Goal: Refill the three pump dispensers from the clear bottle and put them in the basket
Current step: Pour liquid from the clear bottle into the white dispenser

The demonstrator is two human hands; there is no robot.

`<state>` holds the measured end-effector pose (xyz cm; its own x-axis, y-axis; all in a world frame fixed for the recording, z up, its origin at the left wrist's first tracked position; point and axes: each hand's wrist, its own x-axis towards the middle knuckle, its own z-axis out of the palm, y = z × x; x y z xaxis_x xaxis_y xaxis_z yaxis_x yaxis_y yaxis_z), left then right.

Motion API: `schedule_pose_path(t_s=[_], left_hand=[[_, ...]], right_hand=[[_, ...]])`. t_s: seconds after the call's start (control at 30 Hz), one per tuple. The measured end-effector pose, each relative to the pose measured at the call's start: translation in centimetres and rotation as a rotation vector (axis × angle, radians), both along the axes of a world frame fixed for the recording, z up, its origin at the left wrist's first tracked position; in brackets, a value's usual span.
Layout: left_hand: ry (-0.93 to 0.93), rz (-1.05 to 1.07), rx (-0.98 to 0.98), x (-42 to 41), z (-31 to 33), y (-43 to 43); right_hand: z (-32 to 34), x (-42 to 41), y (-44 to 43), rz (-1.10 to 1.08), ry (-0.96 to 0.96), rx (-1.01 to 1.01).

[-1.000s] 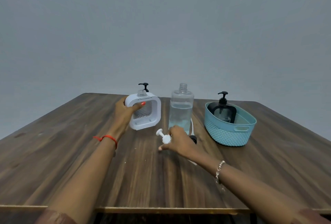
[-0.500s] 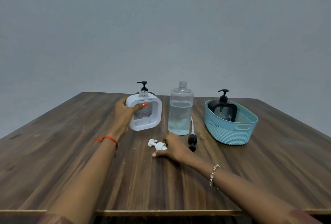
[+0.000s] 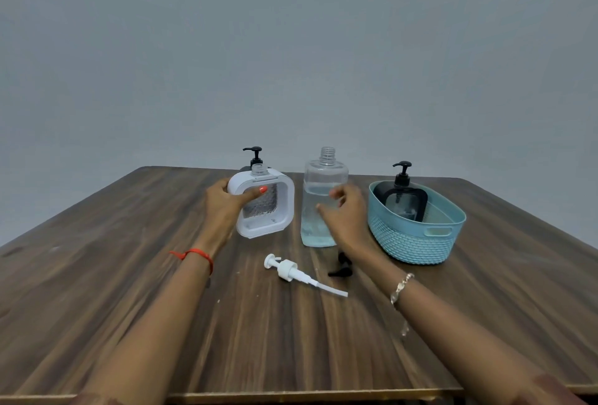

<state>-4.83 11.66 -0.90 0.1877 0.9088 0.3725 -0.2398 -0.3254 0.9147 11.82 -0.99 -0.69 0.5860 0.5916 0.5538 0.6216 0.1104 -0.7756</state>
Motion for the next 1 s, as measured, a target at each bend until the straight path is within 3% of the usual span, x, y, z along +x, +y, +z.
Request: schedule_pose_path(t_s=[0.13,0.27,0.4,0.77,1.0], left_hand=[[0.020,-0.018,0.006,0.0,0.1,0.2],[0.054,-0.035,0.007,0.0,0.2,0.2],[0.055,-0.049,0.029,0.1,0.5,0.2],[0.071,-0.045,0.041,0.4,1.5,-0.2],[0.104,0.035,0.123,0.5,3.0,-1.4]], right_hand=[[2.4,3.8,1.9,0.095,0.224,-0.038],[2.6,6.6,3.1,0.408,0.386,-0.177],[2.5,6.5,3.6,0.436,0.227,-0.233],[3.5,2.3,3.4,0.135,0.079,0.034],[7.3,1.6,1.7,-0.039,-0.237,0.038]])
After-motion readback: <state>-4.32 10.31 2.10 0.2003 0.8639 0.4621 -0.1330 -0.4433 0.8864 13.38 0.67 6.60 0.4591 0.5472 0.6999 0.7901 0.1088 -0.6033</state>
